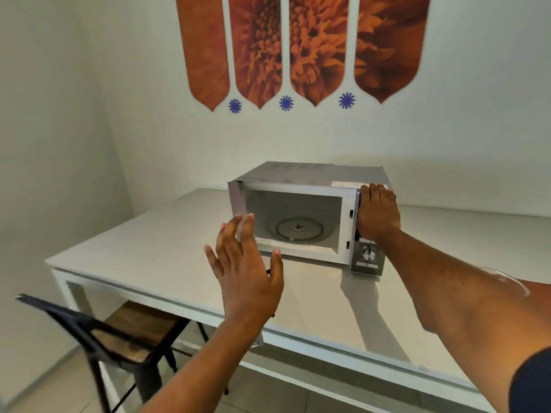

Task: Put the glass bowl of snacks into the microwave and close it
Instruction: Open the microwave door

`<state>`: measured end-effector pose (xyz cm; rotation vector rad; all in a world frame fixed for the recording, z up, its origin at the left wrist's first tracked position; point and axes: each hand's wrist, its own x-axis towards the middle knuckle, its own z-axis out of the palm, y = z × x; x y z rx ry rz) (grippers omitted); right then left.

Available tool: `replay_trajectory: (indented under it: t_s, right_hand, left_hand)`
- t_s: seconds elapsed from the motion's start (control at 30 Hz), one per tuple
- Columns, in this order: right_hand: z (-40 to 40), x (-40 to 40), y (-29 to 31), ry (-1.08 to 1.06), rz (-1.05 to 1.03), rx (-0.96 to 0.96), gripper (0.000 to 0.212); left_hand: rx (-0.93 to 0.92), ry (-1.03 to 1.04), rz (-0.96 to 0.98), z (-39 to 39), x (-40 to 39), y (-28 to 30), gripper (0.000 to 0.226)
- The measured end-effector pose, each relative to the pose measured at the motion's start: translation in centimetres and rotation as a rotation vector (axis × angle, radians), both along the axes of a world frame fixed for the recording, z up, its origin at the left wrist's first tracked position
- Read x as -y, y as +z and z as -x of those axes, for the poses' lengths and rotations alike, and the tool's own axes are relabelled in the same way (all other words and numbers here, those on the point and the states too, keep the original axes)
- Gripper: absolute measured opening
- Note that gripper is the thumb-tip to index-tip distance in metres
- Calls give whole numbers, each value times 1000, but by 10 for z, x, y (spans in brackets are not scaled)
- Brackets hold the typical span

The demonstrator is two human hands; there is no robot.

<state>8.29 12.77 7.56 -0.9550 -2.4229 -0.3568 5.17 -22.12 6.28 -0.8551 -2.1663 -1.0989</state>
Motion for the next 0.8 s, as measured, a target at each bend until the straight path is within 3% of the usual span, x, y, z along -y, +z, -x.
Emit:
replay_trajectory:
  t_s: [0.1,0.27,0.47,0.63,0.8]
  right_hand:
    - [-3,-5,1,26,-8,21,87]
    - [-7,-7,0,75,-23,17,78]
    - [-9,-14,-4,119,-34,14,81]
    - [-14,-14,-2,147,-29,24,81]
    - [-16,-15,-2,156,-35,31,79]
  left_hand:
    - [27,169,277,-1,0,11,76]
    - [-127,307,639,-6,7,25,69]
    - [-145,408,733,-15,9,34,79]
    - [-46,588,891,-10,15,35,86]
    - [31,745,926,12,25,33,89]
